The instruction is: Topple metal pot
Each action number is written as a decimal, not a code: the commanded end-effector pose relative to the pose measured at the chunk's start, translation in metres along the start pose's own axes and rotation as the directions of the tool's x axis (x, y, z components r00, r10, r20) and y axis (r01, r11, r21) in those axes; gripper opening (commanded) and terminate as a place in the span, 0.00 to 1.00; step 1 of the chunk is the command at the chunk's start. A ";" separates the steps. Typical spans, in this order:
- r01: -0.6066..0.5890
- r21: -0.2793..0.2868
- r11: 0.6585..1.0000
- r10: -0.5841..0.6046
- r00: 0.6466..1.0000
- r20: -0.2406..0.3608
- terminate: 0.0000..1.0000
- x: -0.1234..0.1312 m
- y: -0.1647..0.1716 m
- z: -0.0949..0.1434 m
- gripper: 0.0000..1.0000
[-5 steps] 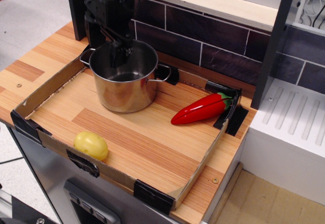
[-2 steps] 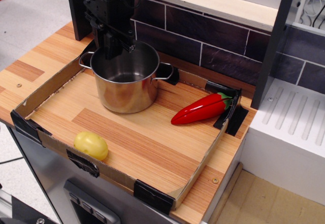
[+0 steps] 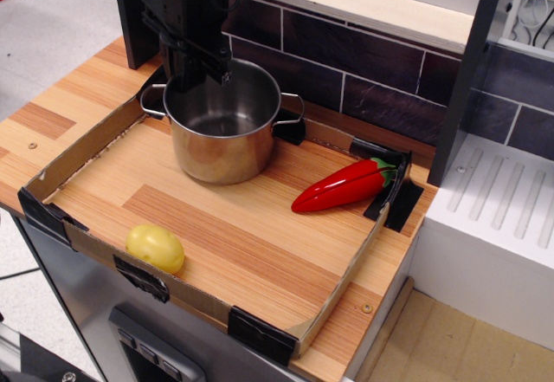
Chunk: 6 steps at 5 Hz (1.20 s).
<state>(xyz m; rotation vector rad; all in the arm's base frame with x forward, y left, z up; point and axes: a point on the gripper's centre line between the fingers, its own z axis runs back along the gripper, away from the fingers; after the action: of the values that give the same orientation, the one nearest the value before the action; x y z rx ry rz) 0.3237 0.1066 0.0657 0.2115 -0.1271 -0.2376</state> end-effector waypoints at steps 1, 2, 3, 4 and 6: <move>-0.019 0.112 0.993 0.001 0.987 0.164 0.00 -0.009 -0.008 0.065 0.00; -0.006 0.176 0.984 -0.039 0.968 0.248 0.00 -0.022 -0.027 0.074 0.00; 0.011 0.245 0.970 -0.095 0.937 0.337 0.00 -0.034 -0.046 0.074 0.00; 0.039 0.295 0.955 -0.155 0.911 0.382 0.00 -0.043 -0.065 0.070 0.00; 0.084 0.312 0.946 -0.202 0.907 0.369 0.00 -0.060 -0.090 0.064 0.00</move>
<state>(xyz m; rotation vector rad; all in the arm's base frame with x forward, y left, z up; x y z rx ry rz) 0.2310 0.0223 0.0935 0.4626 -0.5189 -0.4109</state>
